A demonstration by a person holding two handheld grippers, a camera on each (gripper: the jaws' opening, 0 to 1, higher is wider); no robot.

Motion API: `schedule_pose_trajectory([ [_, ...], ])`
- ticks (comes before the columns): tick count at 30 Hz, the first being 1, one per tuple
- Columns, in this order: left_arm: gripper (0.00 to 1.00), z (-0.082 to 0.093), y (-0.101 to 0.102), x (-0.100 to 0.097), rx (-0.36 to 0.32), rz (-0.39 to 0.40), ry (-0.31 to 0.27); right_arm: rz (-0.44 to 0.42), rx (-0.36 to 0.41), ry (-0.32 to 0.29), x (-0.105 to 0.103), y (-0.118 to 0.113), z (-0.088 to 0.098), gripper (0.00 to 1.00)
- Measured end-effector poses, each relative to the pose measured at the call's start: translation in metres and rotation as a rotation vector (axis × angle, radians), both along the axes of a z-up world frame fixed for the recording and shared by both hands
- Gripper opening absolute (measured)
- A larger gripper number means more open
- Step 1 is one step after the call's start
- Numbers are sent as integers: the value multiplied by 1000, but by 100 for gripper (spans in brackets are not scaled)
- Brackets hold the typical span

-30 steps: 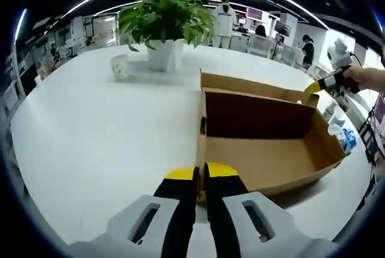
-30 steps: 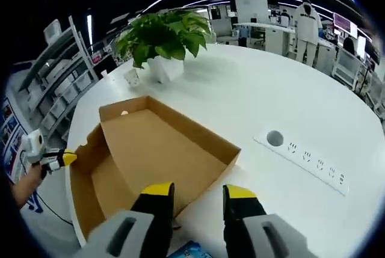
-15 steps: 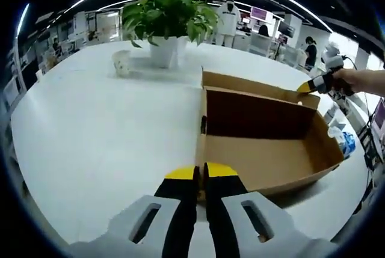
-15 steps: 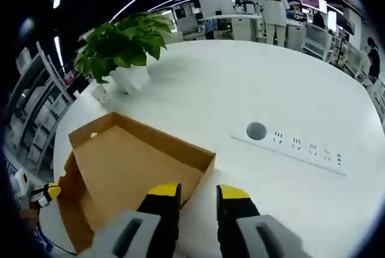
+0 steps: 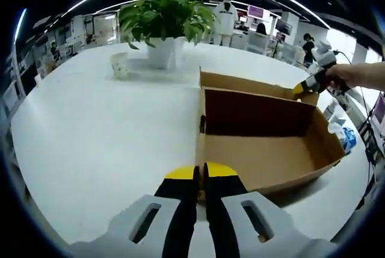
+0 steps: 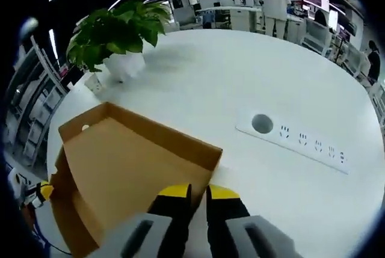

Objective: Operate the shoe box by opening the lid, removing the specified soft item, and placing it in the target area until the item is outside and the box remains undamaged.

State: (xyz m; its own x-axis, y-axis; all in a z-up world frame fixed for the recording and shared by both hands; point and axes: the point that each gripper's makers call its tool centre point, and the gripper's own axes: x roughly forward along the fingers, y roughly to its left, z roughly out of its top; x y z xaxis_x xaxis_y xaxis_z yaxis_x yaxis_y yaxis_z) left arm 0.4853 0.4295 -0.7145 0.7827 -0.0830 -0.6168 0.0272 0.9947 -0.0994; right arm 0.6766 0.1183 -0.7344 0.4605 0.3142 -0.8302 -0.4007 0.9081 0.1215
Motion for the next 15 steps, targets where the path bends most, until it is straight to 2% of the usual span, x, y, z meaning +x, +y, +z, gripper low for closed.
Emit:
schedule_pose_trajectory([
  [1, 2, 0, 0, 0, 0, -1, 2, 18, -11, -15, 1, 0, 2, 3],
  [4, 2, -1, -1, 0, -13, -2, 9, -28, 10, -24, 1, -1, 8, 2],
  [8, 2, -1, -2, 0, -3, -7, 13, -43, 14, -41, 0, -3, 16, 1],
  [10, 2, -1, -2, 0, -12, -2, 12, -34, 9, -65, 0, -4, 22, 1],
  [15, 2, -1, -2, 0, -16, 1, 10, -75, 39, -113, 4, -4, 40, 0],
])
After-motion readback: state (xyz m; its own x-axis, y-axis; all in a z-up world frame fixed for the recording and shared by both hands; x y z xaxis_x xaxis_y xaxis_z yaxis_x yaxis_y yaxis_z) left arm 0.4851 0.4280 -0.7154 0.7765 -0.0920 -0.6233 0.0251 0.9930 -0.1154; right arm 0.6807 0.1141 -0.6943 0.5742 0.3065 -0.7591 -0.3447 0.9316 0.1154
